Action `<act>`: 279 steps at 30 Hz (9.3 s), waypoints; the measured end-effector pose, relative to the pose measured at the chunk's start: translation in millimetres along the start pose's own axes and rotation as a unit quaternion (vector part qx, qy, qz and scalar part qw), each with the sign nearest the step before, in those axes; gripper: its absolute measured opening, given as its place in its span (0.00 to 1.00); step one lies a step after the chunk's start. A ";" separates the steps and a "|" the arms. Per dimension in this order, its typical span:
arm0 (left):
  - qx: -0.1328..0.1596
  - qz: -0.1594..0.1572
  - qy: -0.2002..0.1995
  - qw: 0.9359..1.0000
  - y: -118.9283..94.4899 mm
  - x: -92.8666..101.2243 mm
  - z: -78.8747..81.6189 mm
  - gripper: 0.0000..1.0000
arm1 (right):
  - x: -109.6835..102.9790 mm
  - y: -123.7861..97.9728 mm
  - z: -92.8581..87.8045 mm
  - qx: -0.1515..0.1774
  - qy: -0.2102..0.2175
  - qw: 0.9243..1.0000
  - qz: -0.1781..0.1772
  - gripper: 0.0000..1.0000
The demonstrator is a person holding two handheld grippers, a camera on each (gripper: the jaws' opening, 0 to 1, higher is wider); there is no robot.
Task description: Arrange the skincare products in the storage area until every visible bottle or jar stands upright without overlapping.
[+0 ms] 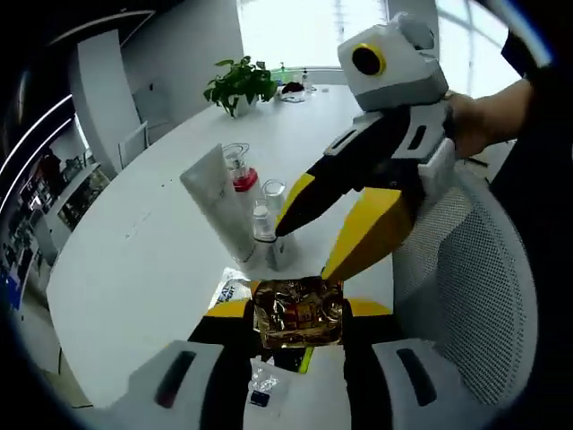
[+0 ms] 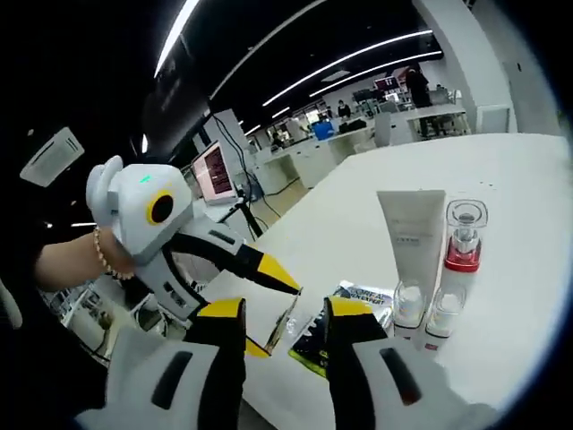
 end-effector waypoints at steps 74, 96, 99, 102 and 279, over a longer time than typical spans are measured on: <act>0.300 -0.011 -0.498 0.814 -52.0 19.0 -16.0 0.00 | -13.4 0.2 0.5 0.159 0.286 0.945 0.031 0.04; 0.254 0.027 -0.505 0.824 -53.6 -0.9 -53.2 0.00 | -19.8 41.7 7.5 0.063 -0.027 0.998 -0.005 0.01; 0.228 0.050 -0.490 0.840 -50.8 -9.2 -66.6 0.00 | -17.2 55.5 2.0 0.046 -0.031 0.998 -0.014 0.01; 0.210 0.065 -0.488 0.845 -47.9 -18.7 -78.5 0.00 | -17.9 66.4 -1.6 0.033 -0.037 0.999 -0.021 0.01; 0.105 0.201 -0.298 0.927 -59.6 10.1 -107.5 0.85 | 60.0 -69.0 -51.0 0.012 -0.097 0.986 -0.133 0.99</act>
Point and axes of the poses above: the point that each gripper's makers call its tool centre point, and the gripper's own axes: y roughly forward along the fingers, x roughly to its right, z roughly out of its top, the point moved 3 cm from there along -y, roughly backward along the fingers, and after that the axes turned 2 degrees about y, right-handed, at the moved point
